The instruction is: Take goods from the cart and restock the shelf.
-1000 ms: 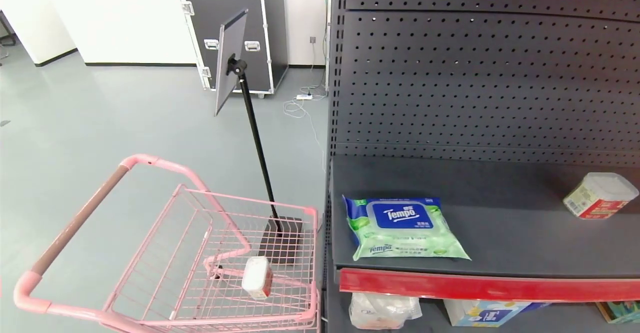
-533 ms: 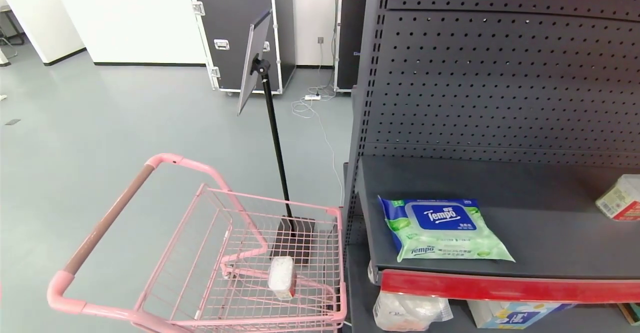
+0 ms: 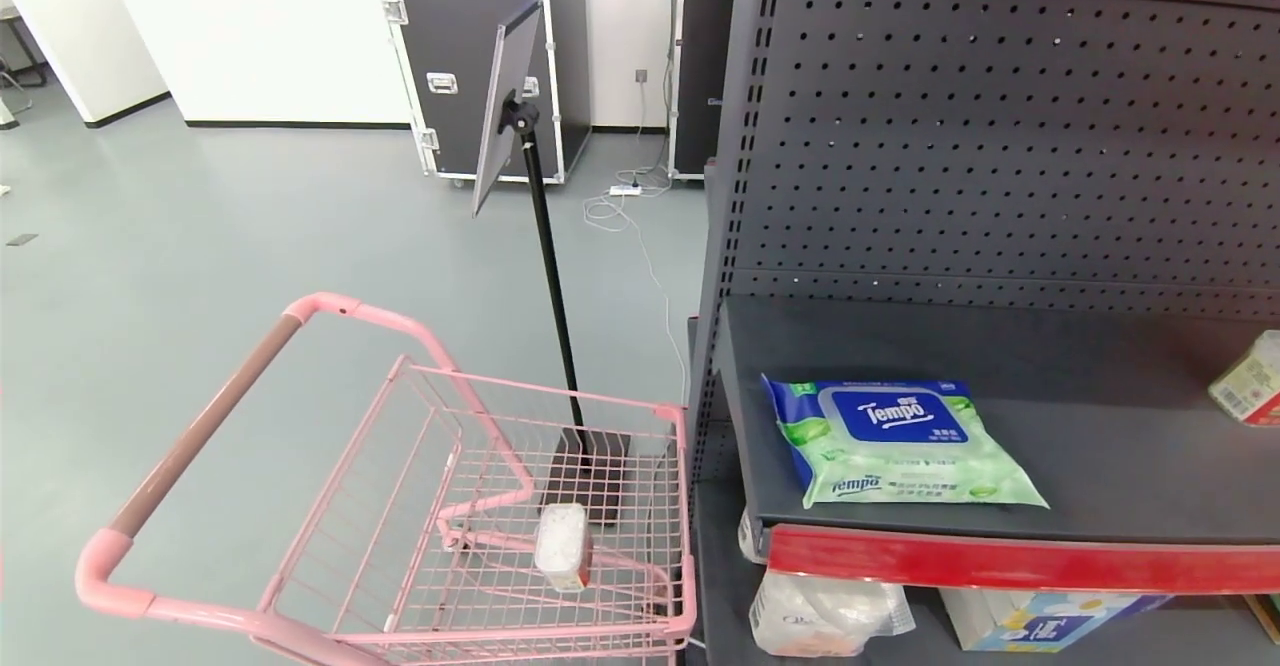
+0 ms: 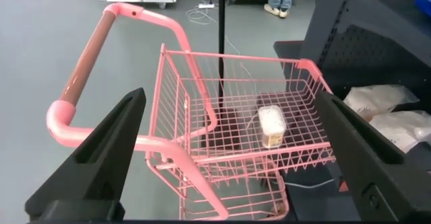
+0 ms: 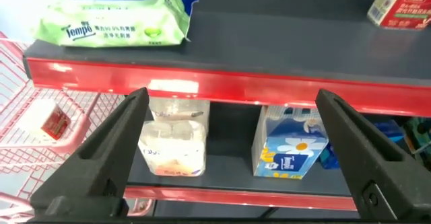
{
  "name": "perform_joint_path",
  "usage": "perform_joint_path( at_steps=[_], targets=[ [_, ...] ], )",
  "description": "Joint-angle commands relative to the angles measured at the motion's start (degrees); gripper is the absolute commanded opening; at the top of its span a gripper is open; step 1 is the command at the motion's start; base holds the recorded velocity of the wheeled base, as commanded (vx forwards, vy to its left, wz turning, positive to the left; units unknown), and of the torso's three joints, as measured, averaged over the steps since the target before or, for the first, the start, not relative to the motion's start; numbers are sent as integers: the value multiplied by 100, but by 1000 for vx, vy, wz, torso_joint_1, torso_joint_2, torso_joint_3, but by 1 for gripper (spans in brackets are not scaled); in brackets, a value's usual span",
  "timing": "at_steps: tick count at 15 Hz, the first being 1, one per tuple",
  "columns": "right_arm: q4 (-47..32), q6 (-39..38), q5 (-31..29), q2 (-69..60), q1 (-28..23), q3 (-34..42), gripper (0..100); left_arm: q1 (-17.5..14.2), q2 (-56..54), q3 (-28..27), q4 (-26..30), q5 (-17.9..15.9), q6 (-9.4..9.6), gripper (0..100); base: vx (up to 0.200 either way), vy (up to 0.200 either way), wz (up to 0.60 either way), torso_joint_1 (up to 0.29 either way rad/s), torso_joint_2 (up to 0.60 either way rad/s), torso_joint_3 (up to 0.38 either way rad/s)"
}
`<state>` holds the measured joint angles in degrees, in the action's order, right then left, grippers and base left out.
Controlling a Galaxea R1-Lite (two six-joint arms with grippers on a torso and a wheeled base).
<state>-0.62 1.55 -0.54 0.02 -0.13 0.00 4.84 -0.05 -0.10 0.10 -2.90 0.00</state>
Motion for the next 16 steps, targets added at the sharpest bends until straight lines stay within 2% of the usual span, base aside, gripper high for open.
perform_joint_path(
  at_steps=[1, 16],
  targets=[
    [1, -5, 1, -2, -4, 0, 100, -1, 5, 1, -1, 0, 0, 100, 0, 0, 0, -154, 354, 203],
    [1, -5, 1, -2, -4, 0, 100, -1, 5, 1, -1, 0, 0, 100, 0, 0, 0, -142, 360, 216]
  ],
)
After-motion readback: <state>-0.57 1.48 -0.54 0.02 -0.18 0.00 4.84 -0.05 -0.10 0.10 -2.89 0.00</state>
